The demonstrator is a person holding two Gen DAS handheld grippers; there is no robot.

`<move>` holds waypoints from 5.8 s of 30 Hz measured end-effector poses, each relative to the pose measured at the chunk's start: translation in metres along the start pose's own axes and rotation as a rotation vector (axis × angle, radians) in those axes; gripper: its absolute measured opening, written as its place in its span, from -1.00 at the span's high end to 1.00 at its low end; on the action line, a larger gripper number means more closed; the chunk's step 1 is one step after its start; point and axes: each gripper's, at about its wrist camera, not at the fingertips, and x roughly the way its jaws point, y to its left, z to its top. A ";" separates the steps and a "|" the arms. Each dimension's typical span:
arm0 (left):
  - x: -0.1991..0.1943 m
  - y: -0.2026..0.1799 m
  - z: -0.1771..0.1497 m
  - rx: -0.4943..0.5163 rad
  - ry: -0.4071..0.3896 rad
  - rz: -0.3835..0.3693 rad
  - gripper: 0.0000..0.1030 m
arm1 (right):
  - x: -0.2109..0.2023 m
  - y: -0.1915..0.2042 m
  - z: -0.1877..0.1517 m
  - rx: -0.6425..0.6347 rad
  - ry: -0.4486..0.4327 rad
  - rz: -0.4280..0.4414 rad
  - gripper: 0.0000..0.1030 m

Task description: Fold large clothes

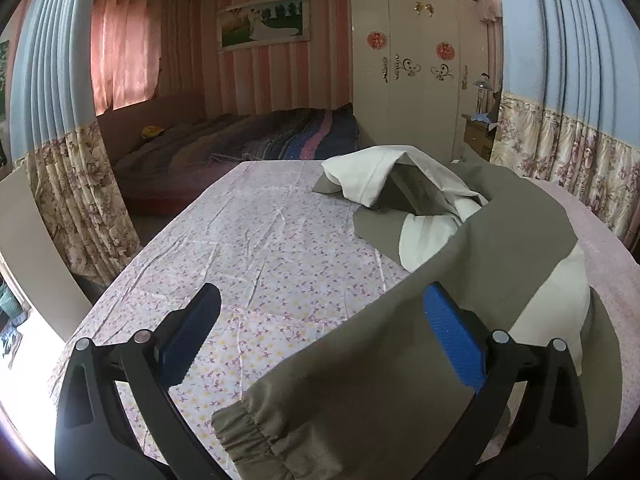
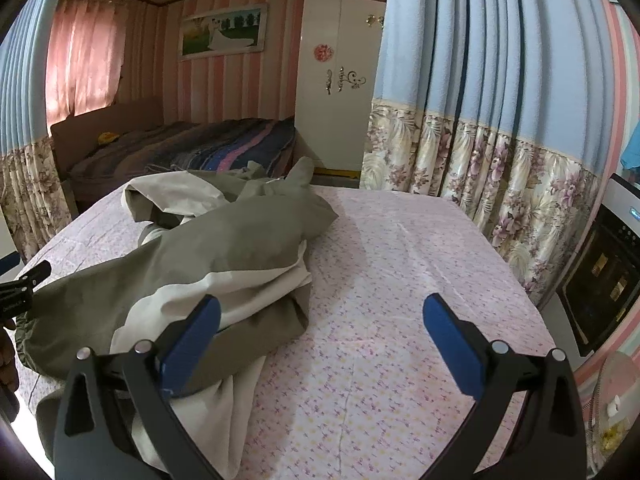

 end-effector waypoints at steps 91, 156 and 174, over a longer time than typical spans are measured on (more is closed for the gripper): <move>0.018 0.036 -0.006 0.007 0.005 -0.049 -0.94 | 0.074 0.102 -0.011 -0.057 0.205 0.177 -0.24; 0.151 -0.169 0.009 0.169 0.285 -0.159 -0.45 | -0.005 -0.153 -0.020 0.118 0.022 -0.077 -0.85; -0.025 -0.173 0.085 0.172 0.104 -0.045 0.80 | 0.033 -0.163 0.025 0.067 0.030 0.270 -0.85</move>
